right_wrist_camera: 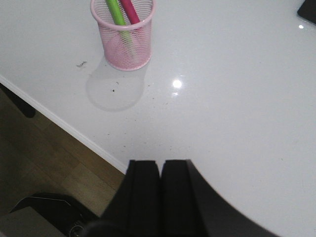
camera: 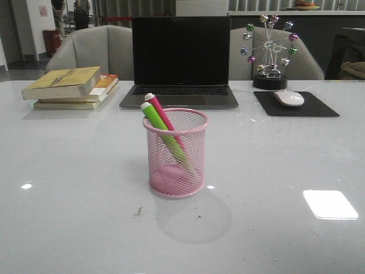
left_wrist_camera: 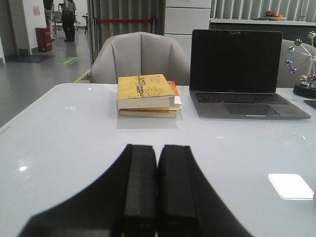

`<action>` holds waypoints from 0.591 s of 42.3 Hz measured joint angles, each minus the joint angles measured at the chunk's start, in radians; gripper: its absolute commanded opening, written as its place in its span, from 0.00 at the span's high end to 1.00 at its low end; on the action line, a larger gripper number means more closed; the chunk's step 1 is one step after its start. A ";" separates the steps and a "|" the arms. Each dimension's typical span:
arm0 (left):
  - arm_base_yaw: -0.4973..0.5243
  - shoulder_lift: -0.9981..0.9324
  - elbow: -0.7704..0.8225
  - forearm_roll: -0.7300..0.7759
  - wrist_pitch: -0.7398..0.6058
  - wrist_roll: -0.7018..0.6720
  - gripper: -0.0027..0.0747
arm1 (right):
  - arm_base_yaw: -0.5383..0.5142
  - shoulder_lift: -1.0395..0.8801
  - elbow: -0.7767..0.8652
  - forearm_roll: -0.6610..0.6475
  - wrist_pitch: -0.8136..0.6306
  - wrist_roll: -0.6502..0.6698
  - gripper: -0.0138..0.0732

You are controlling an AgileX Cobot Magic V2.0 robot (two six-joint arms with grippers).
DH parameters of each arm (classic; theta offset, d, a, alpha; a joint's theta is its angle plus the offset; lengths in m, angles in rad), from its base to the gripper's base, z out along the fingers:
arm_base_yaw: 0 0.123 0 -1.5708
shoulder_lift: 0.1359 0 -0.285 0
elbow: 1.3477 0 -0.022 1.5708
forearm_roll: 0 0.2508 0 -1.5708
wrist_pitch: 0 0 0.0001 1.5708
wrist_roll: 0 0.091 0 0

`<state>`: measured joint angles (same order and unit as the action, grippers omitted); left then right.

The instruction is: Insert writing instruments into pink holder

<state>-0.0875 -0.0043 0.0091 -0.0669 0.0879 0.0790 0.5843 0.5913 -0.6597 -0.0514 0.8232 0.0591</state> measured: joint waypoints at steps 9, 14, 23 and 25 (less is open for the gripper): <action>0.000 0.000 0.000 0.009 -0.043 -0.011 0.84 | 0.000 0.000 0.000 0.000 0.000 0.001 0.78; 0.000 0.000 0.000 0.009 -0.088 -0.011 0.84 | 0.000 0.000 0.000 0.000 0.000 0.001 0.78; 0.000 0.000 0.000 0.009 -0.107 -0.011 0.84 | 0.000 0.000 0.000 0.000 0.000 0.001 0.78; 0.000 0.000 0.000 0.009 -0.108 -0.011 0.84 | 0.000 0.000 0.000 0.000 0.000 0.001 0.78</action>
<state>-0.0875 -0.0043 0.0091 -0.0575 -0.0203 0.0678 0.5843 0.5913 -0.6597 -0.0514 0.8232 0.0603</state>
